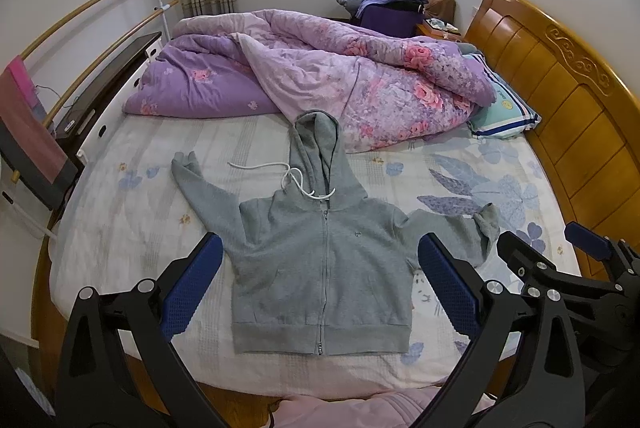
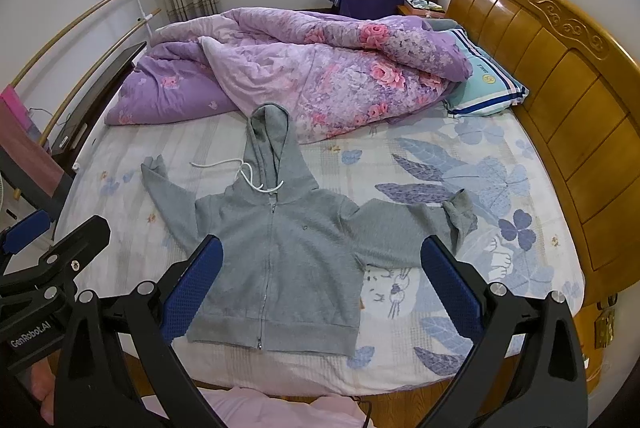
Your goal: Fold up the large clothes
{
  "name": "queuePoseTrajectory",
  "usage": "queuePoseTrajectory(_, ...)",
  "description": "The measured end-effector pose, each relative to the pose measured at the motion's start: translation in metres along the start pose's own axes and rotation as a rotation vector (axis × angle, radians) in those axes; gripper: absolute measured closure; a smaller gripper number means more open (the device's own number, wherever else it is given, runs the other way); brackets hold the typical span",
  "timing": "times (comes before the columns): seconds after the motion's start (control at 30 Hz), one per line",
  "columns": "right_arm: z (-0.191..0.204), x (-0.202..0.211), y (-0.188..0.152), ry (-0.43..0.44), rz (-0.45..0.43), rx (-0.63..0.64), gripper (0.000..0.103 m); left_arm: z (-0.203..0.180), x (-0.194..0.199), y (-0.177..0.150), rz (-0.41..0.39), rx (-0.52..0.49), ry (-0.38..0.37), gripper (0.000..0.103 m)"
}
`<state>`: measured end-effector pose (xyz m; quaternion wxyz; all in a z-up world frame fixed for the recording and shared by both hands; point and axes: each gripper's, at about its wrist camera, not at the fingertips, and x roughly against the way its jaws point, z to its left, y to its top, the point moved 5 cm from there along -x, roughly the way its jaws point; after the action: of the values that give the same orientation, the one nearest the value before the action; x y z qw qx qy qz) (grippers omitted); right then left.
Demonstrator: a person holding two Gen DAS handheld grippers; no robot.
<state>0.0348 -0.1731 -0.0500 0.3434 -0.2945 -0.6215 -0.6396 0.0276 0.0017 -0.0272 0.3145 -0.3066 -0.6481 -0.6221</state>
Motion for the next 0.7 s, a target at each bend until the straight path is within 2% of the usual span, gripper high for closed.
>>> queuePoseTrajectory(0.7,0.001,0.001,0.000,0.035,0.017,0.021,0.007,0.018,-0.003,-0.010,0.014,0.012,0.002,0.005)
